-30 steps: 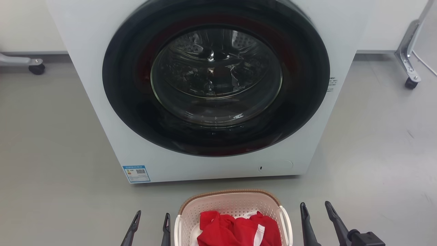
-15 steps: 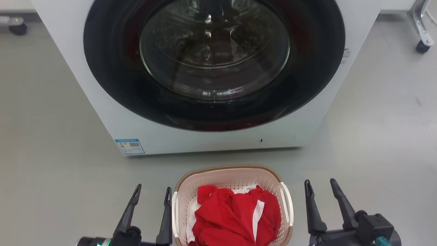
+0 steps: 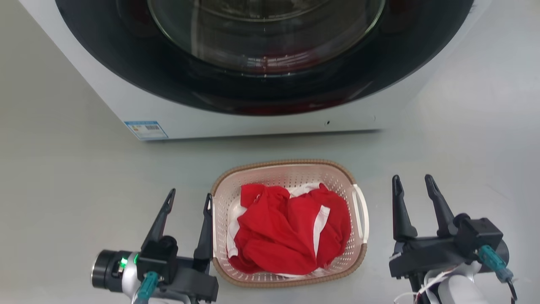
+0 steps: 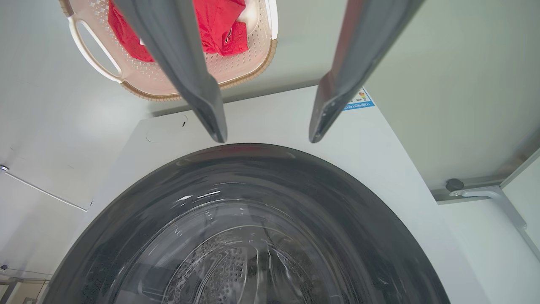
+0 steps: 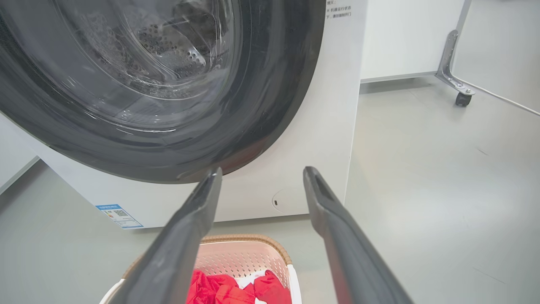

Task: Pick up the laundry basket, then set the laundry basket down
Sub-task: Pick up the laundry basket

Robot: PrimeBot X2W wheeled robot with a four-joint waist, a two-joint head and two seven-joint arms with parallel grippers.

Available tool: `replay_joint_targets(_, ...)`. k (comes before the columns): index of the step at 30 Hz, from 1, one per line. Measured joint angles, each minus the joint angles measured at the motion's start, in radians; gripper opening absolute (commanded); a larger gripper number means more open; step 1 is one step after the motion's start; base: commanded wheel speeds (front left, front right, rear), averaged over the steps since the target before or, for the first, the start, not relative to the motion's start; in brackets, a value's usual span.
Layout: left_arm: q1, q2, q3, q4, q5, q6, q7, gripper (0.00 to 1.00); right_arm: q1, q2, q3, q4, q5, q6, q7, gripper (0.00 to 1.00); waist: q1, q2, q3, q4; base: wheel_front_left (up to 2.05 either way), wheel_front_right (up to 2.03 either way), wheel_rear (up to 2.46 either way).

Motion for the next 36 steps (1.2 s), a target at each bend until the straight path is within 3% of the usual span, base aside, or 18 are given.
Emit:
replay_joint_targets(26,-0.355,-0.018,0.038,0.300,-0.104,-0.002,0.000,1.00,-0.384,-0.012,-0.015,0.284,-0.009,0.037,0.000,1.00,-0.0001,0.0000,0.369,0.022,0.00,0.00,0.00)
replay_joint_targets(36,-0.411,-0.020,0.027,0.425,-0.142,-0.020,0.000,1.00,-0.421,-0.011,-0.011,0.398,-0.008,0.046,0.000,1.00,-0.0002,0.0001,0.466,0.024,0.00,0.00,0.00)
